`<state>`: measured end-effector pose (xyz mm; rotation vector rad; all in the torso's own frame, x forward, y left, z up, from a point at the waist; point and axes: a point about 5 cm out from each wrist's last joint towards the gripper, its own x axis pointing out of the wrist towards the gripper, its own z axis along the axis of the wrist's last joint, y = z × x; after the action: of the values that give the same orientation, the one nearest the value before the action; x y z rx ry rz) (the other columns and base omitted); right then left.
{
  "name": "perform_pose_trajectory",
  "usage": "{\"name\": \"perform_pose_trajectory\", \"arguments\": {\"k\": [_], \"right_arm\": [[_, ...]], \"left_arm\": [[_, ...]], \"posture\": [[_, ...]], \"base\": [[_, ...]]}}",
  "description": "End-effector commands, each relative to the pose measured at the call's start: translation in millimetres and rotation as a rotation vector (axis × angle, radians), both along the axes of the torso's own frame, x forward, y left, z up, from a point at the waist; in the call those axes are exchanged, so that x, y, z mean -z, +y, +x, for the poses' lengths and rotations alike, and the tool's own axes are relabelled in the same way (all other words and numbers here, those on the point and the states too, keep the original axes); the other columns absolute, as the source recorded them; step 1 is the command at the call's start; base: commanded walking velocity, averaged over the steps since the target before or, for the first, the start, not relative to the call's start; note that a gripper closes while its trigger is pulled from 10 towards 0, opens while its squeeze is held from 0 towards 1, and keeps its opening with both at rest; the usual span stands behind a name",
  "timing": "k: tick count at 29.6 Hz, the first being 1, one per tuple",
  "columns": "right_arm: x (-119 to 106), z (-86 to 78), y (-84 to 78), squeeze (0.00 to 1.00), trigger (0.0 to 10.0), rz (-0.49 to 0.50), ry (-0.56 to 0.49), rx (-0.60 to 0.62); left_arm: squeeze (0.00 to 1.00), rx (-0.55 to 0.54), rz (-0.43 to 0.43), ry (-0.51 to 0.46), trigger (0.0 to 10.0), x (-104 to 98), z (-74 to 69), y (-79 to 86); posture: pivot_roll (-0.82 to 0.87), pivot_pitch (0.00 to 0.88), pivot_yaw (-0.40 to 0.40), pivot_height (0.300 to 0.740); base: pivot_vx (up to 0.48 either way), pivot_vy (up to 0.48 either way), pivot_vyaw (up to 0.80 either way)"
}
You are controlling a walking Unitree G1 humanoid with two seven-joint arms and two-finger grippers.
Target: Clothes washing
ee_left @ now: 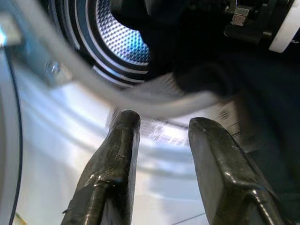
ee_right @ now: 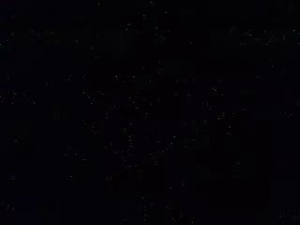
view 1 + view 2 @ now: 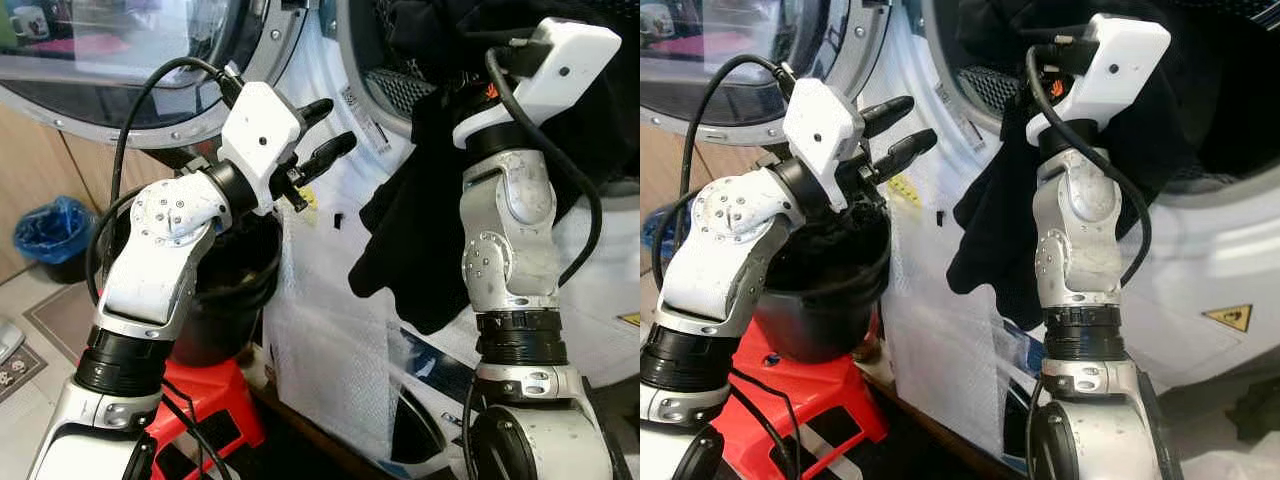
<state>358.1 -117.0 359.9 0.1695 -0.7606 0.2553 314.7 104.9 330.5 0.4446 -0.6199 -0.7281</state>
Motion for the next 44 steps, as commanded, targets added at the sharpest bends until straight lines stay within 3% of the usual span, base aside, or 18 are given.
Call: {"name": "perform_pose_trajectory", "arguments": {"k": [1, 44], "right_arm": [[-5.4, -3.6, -1.1, 0.00, 10.0, 0.002, -0.021, -0.001], [-8.2, -13.1, -5.0, 0.00, 10.0, -0.011, -0.052, 0.008]], "left_arm": [[0.00, 0.026, 0.011, -0.018, 10.0, -3.1, -3.1, -5.2], [0.00, 0.048, 0.039, -0.012, 10.0, 0.6, -2.6, -9.1]], "posture": [[0.21, 0.193, -0.115, 0.740], [0.20, 0.189, -0.102, 0.740]], "base": [[0.247, 0.000, 0.00], [0.313, 0.000, 0.00]]}}
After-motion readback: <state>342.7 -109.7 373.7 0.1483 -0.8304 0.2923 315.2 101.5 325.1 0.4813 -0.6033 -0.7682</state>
